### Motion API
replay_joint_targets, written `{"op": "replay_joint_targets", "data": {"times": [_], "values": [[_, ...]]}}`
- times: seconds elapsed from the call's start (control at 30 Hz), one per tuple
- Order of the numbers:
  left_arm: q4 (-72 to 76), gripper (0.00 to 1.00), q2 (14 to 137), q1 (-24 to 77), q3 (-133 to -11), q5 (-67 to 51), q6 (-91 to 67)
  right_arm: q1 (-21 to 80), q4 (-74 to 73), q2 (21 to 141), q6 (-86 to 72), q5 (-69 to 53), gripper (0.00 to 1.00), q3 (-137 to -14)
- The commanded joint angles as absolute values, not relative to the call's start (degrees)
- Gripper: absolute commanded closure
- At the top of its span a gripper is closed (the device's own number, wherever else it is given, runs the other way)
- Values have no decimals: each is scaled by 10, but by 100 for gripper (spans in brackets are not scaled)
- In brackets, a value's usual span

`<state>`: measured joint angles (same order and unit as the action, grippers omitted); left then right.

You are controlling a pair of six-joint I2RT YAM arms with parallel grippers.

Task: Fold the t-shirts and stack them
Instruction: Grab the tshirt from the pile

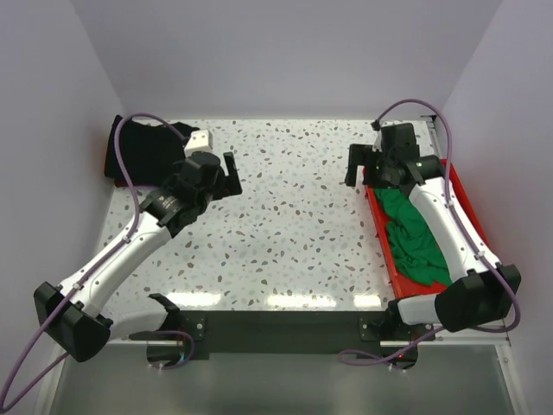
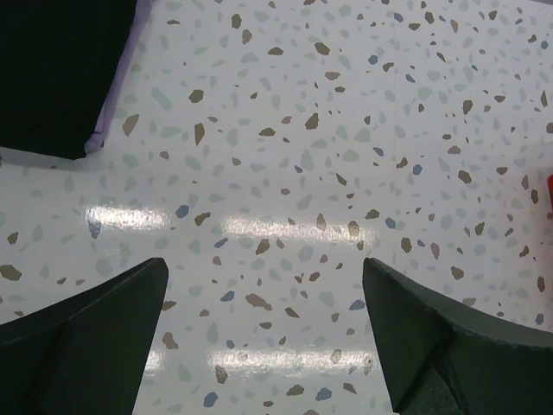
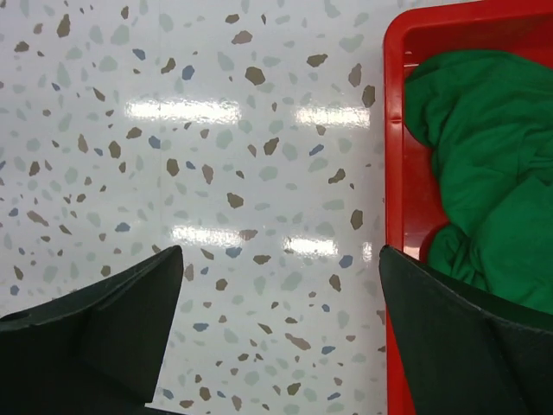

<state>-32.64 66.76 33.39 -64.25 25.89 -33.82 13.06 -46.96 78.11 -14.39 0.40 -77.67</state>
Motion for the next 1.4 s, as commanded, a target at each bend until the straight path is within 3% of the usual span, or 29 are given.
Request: {"op": "replay_joint_targets", "data": {"times": [0.0, 0.33, 0.6, 1.37], "values": [[-320, 0, 680, 330, -652, 276, -330, 126, -416, 742, -176, 6, 1, -764], [-285, 0, 685, 331, -653, 255, -308, 111, -429, 722, -255, 104, 1, -734], [-287, 0, 681, 330, -635, 229, -323, -58, -439, 738, -257, 106, 1, -709], [-342, 0, 625, 331, -594, 250, -371, -127, -440, 1003, -278, 98, 5, -671]]}}
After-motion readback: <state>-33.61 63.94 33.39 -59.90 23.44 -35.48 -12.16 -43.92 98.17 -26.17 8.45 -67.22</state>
